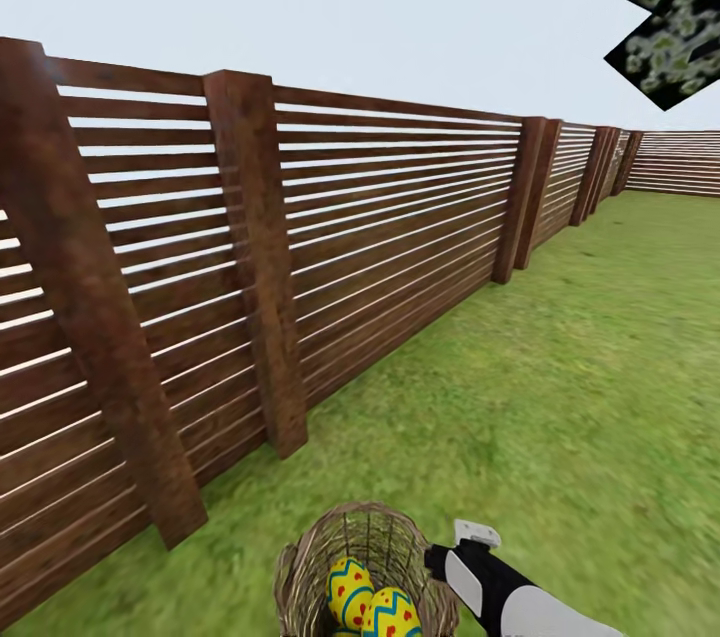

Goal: Take the three Easter eggs out of the wicker basket on the lawn in the garden, then place them on the lawn next to a single tree (choose any tree) so that all three eggs are next to the same tree and none are left in the basket.

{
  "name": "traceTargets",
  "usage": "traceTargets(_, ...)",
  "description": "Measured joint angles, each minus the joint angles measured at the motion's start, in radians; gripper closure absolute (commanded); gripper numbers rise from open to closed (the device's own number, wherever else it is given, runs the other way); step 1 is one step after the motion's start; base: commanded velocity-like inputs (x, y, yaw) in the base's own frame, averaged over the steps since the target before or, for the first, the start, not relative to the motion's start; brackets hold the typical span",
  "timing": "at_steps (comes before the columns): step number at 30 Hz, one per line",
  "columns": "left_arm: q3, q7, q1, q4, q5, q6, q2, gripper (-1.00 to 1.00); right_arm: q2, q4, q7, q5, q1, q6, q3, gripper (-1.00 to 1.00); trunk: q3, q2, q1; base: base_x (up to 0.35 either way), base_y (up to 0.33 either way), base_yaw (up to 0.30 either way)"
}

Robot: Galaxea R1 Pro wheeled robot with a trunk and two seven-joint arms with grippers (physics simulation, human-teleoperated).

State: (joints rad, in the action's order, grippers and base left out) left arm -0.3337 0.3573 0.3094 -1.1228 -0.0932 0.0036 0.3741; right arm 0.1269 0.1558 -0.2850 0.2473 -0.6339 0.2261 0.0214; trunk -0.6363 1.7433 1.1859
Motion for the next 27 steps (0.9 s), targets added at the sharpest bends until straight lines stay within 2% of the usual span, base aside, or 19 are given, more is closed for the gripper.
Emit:
traceTargets(9,0.000,0.000,0.000,0.000,0.000,0.000,0.000,-1.00,-0.018,0.003,-0.001,0.001,-0.027,0.039,-0.001,-1.00,-0.028,0.063,0.035,0.000,0.000,0.000)
traceTargets(27,0.000,0.000,0.000,-0.001,-0.001,0.000,0.000,-1.00,-0.018,0.002,-0.001,0.001,-0.044,0.055,0.000,-1.00,-0.085,0.189,0.104,0.000,0.000,0.000)
